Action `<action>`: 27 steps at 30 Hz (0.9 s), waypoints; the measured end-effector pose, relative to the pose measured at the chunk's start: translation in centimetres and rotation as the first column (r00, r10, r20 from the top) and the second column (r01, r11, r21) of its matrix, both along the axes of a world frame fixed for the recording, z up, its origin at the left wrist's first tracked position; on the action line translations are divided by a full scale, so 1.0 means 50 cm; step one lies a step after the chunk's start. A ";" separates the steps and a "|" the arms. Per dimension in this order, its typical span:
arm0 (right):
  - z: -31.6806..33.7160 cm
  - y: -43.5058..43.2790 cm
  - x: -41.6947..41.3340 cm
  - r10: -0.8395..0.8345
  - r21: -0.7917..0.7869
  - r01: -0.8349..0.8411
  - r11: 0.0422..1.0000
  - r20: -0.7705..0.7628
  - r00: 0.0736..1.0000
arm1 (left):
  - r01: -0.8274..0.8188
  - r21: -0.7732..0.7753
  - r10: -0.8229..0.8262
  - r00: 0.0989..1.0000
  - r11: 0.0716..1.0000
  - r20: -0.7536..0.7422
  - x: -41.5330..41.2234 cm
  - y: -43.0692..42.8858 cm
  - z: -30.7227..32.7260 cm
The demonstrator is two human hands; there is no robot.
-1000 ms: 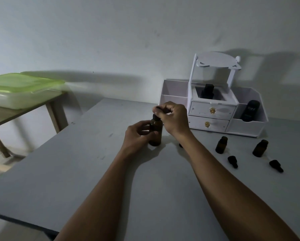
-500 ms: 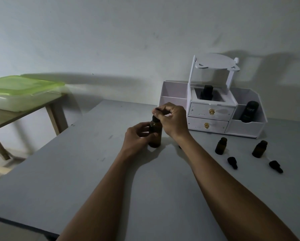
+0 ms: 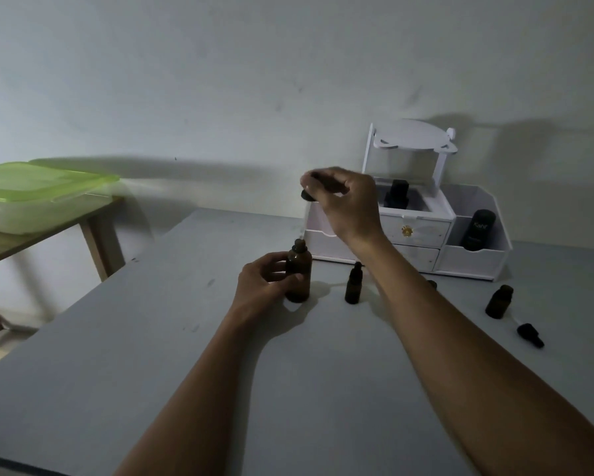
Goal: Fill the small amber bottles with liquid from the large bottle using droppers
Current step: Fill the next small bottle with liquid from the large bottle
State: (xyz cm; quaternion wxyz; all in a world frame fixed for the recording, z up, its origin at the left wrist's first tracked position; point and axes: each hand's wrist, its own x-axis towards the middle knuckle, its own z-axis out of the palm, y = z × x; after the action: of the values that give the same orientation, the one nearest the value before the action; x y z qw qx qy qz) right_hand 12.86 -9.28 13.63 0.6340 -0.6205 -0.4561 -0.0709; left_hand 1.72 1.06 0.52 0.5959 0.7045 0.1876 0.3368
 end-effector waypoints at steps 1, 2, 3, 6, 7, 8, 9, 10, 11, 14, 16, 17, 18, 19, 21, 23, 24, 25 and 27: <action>0.019 -0.009 0.001 0.001 0.024 -0.001 1.000 -0.005 1.000 | 0.004 -0.004 -0.004 1.000 1.000 0.013 -0.001 -0.003 0.001; 0.035 -0.018 0.003 -0.006 0.049 0.007 0.999 -0.003 1.000 | -0.006 0.010 0.006 1.000 1.000 0.028 -0.002 -0.005 0.002; 0.051 -0.030 0.007 -0.015 0.076 0.016 0.997 -0.003 1.000 | -0.051 0.054 0.050 0.998 0.997 0.036 -0.003 -0.008 0.004; 0.082 -0.075 0.023 -0.043 0.151 0.048 0.987 -0.034 0.998 | -0.350 0.240 0.324 0.935 0.905 0.144 -0.001 -0.024 0.015; 0.085 -0.093 0.030 -0.056 0.166 0.062 0.984 -0.042 0.998 | -0.456 0.280 0.407 0.887 0.845 0.217 -0.002 -0.033 0.020; 0.085 -0.113 0.039 -0.073 0.174 0.080 0.982 -0.047 0.996 | -0.535 0.308 0.457 0.840 0.787 0.292 -0.003 -0.046 0.027; 0.081 -0.134 0.050 -0.091 0.178 0.099 0.979 -0.049 0.995 | -0.579 0.330 0.471 0.808 0.746 0.354 -0.002 -0.062 0.033; 0.074 -0.154 0.061 -0.113 0.176 0.121 0.977 -0.052 0.992 | -0.598 0.348 0.460 0.790 0.722 0.404 -0.003 -0.080 0.040; 0.062 -0.175 0.074 -0.136 0.170 0.145 0.975 -0.061 0.989 | -0.595 0.358 0.433 0.788 0.720 0.439 0.000 -0.102 0.047; 0.017 -0.234 0.120 -0.209 0.135 0.224 0.965 -0.117 0.971 | -0.486 0.377 0.298 0.838 0.788 0.458 0.018 -0.175 0.063; -0.014 -0.268 0.146 -0.266 0.104 0.283 0.953 -0.152 0.952 | -0.327 0.395 0.161 0.903 0.859 0.398 0.040 -0.223 0.066; -0.028 -0.284 0.157 -0.288 0.099 0.307 0.946 -0.172 0.942 | -0.231 0.401 0.091 0.936 0.886 0.339 0.052 -0.245 0.064; -0.042 -0.298 0.165 -0.308 0.098 0.331 0.939 -0.193 0.932 | -0.138 0.404 0.029 0.964 0.904 0.265 0.066 -0.266 0.060; -0.054 -0.310 0.172 -0.327 0.100 0.353 0.930 -0.209 0.922 | -0.056 0.398 -0.018 0.984 0.916 0.179 0.081 -0.283 0.054; -0.072 -0.327 0.181 -0.351 0.104 0.382 0.918 -0.231 0.907 | 0.068 0.358 -0.079 0.997 0.931 0.016 0.114 -0.307 0.039; -0.081 -0.337 0.187 -0.358 0.116 0.392 0.913 -0.236 0.903 | 0.127 0.306 -0.100 0.990 0.944 -0.102 0.150 -0.318 0.023; -0.084 -0.341 0.188 -0.361 0.124 0.395 0.910 -0.231 0.904 | 0.138 0.270 -0.102 0.985 0.953 -0.142 0.167 -0.320 0.016; -0.086 -0.343 0.188 -0.363 0.133 0.397 0.908 -0.226 0.904 | 0.141 0.233 -0.103 0.980 0.962 -0.171 0.180 -0.320 0.011; -0.090 -0.346 0.189 -0.369 0.137 0.403 0.905 -0.219 0.903 | 0.130 0.183 -0.092 0.974 0.974 -0.206 0.203 -0.319 0.006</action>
State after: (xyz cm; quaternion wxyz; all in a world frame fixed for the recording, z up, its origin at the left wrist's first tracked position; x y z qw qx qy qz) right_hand 22.33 -26.57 9.11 0.7006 -0.6430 -0.2534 -0.1774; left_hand 11.85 -14.88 0.80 0.5204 0.7987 0.1717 0.2485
